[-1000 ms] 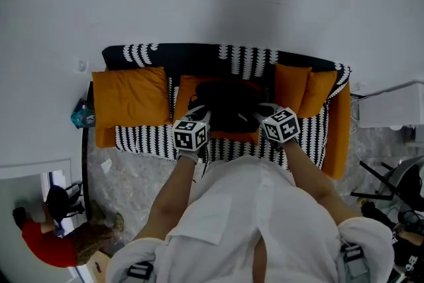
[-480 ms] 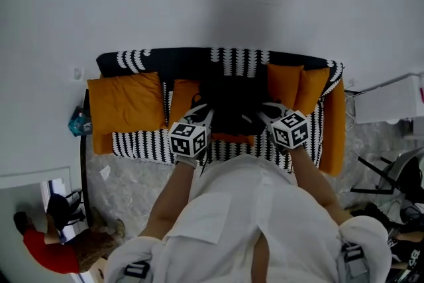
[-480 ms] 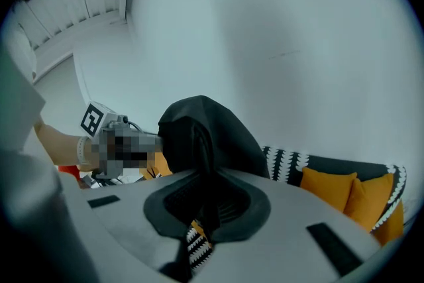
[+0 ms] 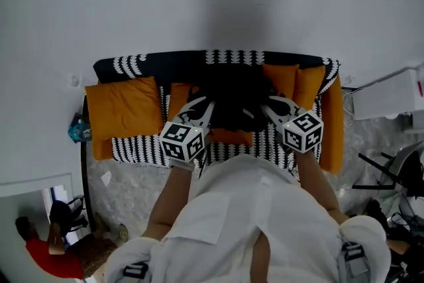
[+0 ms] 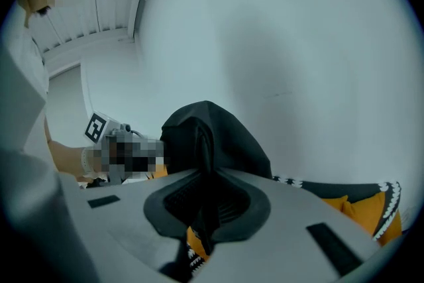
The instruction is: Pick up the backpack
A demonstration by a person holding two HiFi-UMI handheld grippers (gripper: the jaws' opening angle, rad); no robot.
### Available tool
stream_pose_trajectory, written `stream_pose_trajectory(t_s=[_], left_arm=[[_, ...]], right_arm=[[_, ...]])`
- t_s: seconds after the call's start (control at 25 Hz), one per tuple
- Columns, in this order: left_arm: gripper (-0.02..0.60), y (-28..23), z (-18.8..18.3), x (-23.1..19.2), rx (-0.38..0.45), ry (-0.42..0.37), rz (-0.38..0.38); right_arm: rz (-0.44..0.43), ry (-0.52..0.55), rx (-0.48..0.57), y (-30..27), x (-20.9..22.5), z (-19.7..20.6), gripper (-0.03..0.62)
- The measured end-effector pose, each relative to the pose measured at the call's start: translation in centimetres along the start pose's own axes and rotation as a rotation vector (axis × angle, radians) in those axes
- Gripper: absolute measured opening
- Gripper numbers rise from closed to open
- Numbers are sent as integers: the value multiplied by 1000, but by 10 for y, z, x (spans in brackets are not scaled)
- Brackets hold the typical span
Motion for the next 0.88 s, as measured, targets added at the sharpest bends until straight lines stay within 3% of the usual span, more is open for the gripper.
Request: stream_pose_trajectory(t_s=[0.44,0.88], left_arm=[[35,18,-41,14,71,-44,13],[35,20,-42,15,78,-21,22]], right_arm=[[-15,24,125,22,-3,-40,37],[-22,40,126,21,-5,-40,34]])
Point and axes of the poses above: the fingertips, and each gripper's own axes: y backward along the fingers, x to its right, z out of its underside, the point moved 1 cm from there along y, backward along the fingers, and after that the axes turned 10 degrees about -x, right-handed, at the moved point
